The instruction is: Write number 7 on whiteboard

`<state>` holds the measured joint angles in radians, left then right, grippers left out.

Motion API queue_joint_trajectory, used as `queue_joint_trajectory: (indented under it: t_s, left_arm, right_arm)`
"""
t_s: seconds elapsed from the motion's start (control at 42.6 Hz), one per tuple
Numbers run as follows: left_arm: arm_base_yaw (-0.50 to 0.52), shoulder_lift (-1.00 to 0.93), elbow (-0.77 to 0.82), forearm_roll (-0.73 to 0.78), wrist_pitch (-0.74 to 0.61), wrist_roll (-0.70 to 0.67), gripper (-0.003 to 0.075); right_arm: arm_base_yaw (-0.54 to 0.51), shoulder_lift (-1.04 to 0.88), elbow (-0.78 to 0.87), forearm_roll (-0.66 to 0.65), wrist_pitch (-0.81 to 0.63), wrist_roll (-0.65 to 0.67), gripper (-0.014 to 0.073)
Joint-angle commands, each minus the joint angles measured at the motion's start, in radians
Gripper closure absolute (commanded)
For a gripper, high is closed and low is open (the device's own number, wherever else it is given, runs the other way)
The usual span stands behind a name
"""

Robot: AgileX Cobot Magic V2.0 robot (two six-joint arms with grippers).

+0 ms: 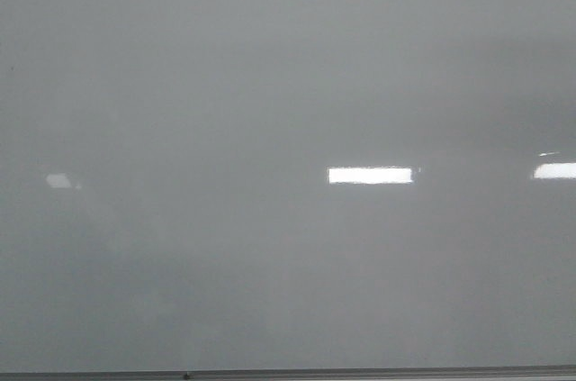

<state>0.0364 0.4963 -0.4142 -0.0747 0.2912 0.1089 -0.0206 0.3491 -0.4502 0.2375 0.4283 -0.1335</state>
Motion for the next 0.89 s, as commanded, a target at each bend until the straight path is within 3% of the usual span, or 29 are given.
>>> queue_joint_trajectory:
  t_s: [0.0,0.164,0.423,0.704,0.869]
  left_arm:
    - [0.002,0.149,-0.067,-0.001,-0.017,-0.032,0.0105]
    - [0.026,0.447,-0.159,-0.001,0.036,-0.05,0.0105]
    - [0.048,0.796,-0.283,-0.006,-0.004,-0.05,0.0105]
    - [0.046,0.916,-0.296,-0.006,-0.195,-0.05,0.0106]
    - [0.042,0.949,-0.296,-0.015,-0.269,-0.05,0.0177]
  right_arm:
    - [0.0,0.015,-0.037,0.009,-0.078,-0.004,0.0]
    - [0.0,0.015,-0.037,0.009,-0.078,-0.004,0.0]
    - [0.0,0.015,-0.037,0.009,-0.078,-0.004,0.0]
    - [0.0,0.015,-0.037,0.009,-0.078,-0.004,0.0]
    - [0.0,0.015,-0.037,0.009,-0.078,-0.004,0.0]
